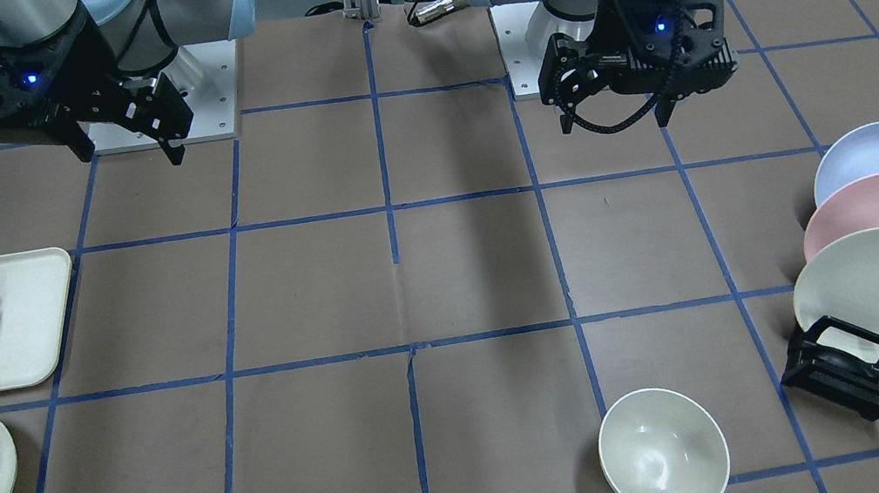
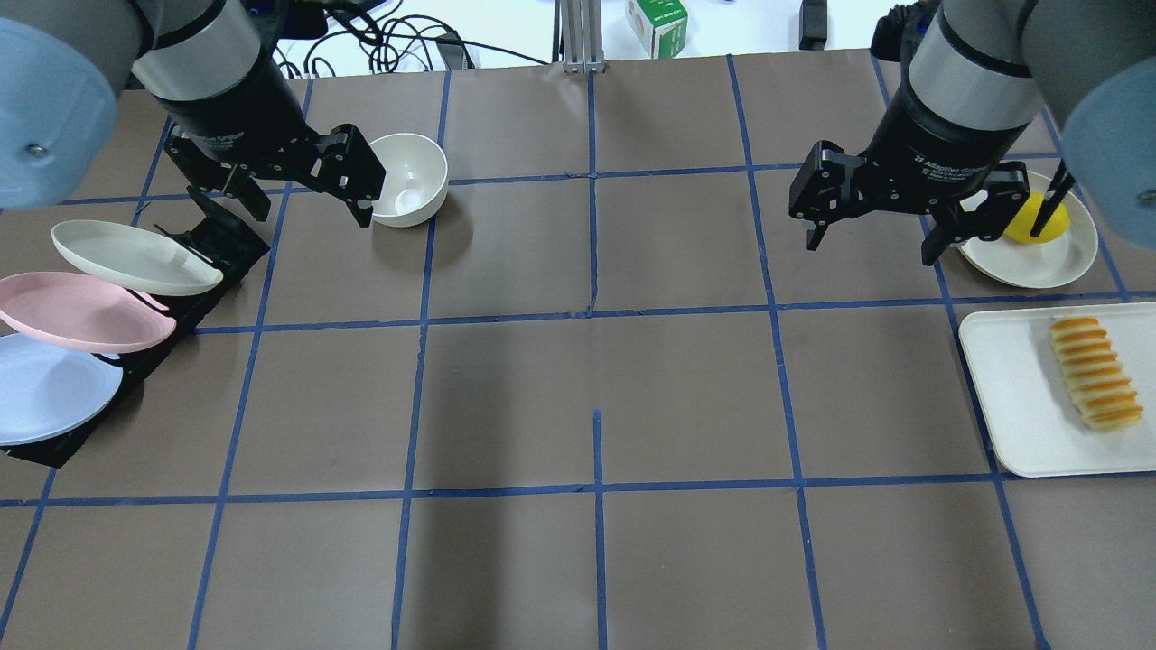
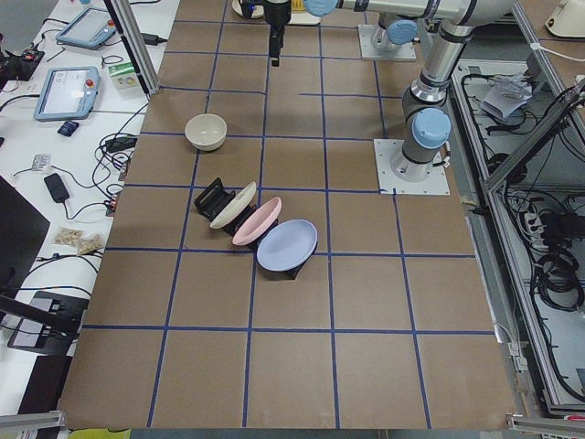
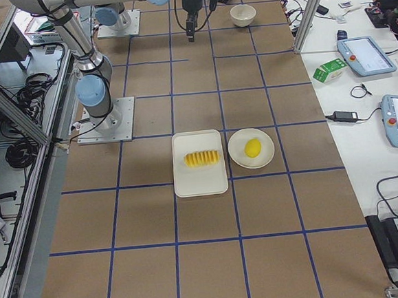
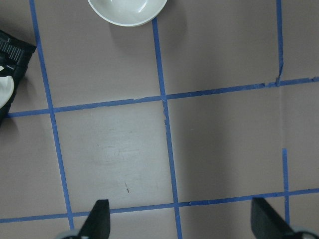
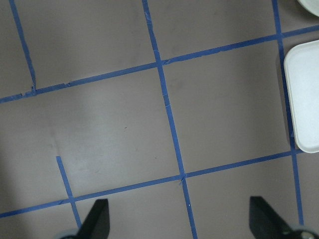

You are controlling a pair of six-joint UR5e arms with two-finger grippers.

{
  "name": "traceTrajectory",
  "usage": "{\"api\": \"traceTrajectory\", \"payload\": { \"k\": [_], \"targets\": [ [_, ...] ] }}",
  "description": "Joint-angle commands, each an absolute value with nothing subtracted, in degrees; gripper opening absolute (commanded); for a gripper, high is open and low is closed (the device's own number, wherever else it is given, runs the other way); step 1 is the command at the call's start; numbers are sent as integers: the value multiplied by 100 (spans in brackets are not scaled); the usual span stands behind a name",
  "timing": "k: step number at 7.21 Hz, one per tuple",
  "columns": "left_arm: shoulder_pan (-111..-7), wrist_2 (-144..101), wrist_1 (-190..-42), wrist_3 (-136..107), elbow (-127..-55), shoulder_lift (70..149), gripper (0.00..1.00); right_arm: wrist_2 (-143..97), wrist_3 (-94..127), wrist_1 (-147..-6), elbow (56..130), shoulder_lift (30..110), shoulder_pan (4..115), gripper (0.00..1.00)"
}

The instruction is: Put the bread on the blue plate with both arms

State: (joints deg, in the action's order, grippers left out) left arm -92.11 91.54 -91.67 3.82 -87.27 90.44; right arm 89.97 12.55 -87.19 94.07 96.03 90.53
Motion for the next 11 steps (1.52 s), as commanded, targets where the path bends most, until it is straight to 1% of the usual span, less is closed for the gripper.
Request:
{"api": "traceTrajectory", "payload": {
  "k": [1, 4, 7, 8, 11],
  "targets": [
    [-9211, 9167, -9167, 369, -8745, 9044, 100, 9017, 1257, -8693, 9413, 9598, 9053, 100],
    [-9062, 9228, -8730, 492, -8552, 9185, 100, 9053, 1257, -8675, 9413, 9598, 9053, 100],
    [-8983, 9571, -8534, 430, -8789, 9097, 100, 9009, 1257, -8718, 9413, 9580, 9027, 100],
    [-8739, 9580, -8543, 396, -8833, 9114, 100, 9087, 1257, -8719, 9404, 9589, 8983, 100],
    [-6668, 9588, -8552, 589, -9148, 9149, 100, 8991, 1257, -8649, 9413, 9589, 8991, 100]
  ]
}}
